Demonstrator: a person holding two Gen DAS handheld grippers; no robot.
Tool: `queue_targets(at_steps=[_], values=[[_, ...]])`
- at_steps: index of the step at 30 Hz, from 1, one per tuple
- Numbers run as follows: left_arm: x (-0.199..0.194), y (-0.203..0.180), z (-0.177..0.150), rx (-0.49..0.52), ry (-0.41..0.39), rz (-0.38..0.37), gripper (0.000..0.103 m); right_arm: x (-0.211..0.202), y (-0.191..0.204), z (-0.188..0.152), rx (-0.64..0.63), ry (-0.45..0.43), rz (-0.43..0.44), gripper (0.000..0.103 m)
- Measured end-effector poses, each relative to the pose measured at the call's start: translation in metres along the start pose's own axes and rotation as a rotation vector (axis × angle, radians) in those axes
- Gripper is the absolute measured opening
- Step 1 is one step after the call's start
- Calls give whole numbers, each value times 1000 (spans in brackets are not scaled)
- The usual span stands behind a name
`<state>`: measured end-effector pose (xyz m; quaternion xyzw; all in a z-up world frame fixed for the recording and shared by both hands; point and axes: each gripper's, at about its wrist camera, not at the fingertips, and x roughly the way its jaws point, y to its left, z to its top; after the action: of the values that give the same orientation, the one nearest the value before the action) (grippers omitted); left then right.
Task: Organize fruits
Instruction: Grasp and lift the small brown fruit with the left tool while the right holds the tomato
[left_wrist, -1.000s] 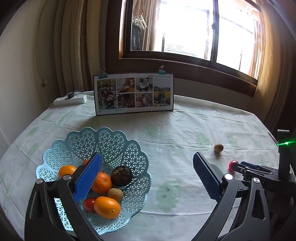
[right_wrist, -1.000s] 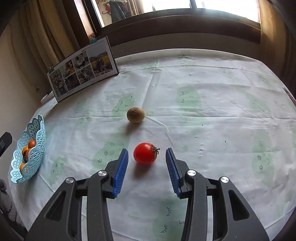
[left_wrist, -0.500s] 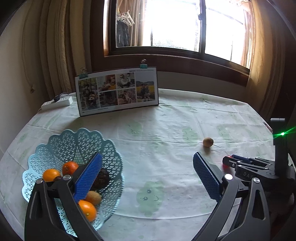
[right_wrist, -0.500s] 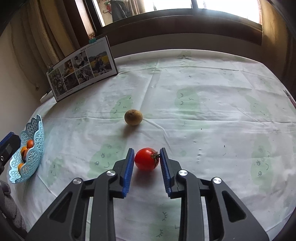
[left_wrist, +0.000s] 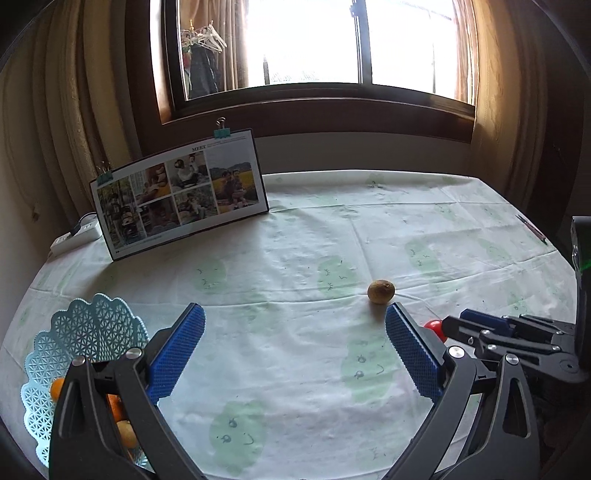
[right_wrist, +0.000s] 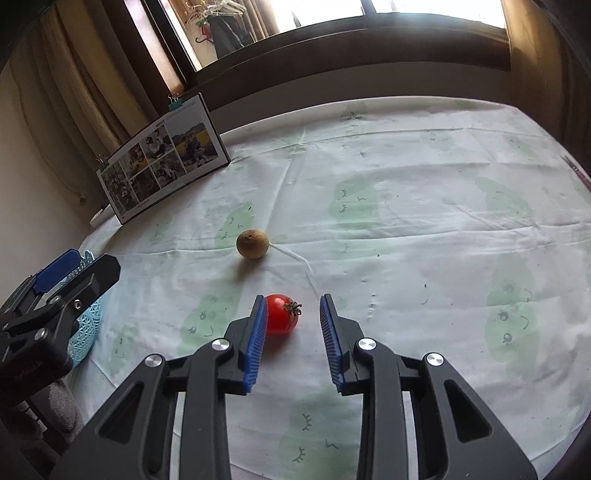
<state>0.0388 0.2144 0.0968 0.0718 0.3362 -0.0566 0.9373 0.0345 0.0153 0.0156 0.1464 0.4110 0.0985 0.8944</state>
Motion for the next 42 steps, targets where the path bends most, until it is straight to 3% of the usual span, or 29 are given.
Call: queue_targets(at_steps=[7, 15, 20, 25, 31, 42], values=[[15, -1, 2, -11, 26, 19, 100, 11, 5, 1, 2, 45, 63, 33], [20, -1, 6, -12, 27, 22, 100, 22, 20, -1, -52, 76, 61, 33], [29, 1, 5, -23, 43, 35, 100, 23, 20, -1, -54, 85, 76, 25], [39, 1, 4, -29, 69, 31, 100, 13, 18, 1, -44, 58, 78, 25], [49, -10, 7, -1, 80, 7, 100, -3, 9, 4, -28, 4, 19, 25], [79, -40, 14, 32, 165, -140, 68, -7, -9, 8, 24, -12, -11, 25]])
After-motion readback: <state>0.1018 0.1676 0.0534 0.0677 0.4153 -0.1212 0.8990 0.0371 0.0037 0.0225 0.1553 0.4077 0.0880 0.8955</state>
